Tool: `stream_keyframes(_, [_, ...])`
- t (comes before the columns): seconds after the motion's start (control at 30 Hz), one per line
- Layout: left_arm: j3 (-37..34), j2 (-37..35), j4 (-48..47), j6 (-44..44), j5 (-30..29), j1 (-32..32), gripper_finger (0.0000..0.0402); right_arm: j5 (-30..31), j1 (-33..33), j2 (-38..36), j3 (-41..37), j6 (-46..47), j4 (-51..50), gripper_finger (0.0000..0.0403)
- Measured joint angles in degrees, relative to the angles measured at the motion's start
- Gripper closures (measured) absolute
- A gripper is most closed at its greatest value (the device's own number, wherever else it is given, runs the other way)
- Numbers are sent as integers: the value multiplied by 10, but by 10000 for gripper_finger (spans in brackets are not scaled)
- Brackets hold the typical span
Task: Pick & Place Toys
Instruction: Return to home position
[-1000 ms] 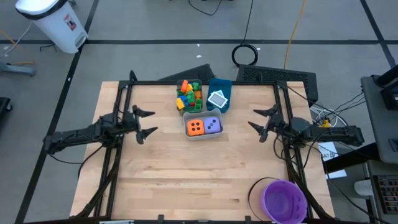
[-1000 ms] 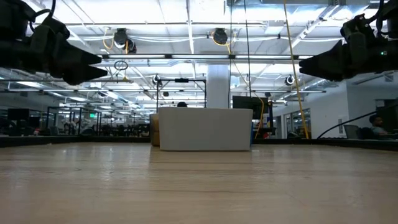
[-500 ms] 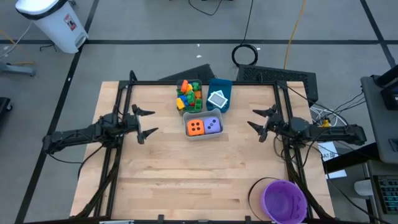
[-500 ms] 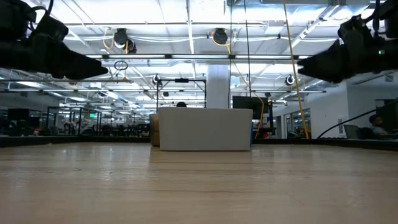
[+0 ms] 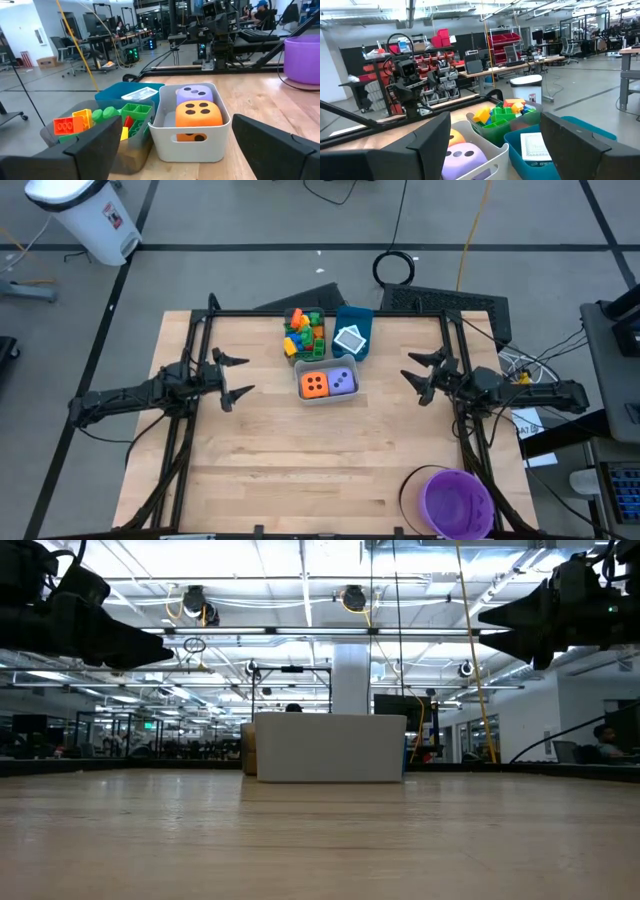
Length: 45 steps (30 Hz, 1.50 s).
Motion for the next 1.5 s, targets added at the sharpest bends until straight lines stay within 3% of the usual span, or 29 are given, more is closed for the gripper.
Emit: stream_keyframes(1.5, [0, 0, 1, 0, 0, 0, 24, 0, 0, 0, 0, 0, 1, 124])
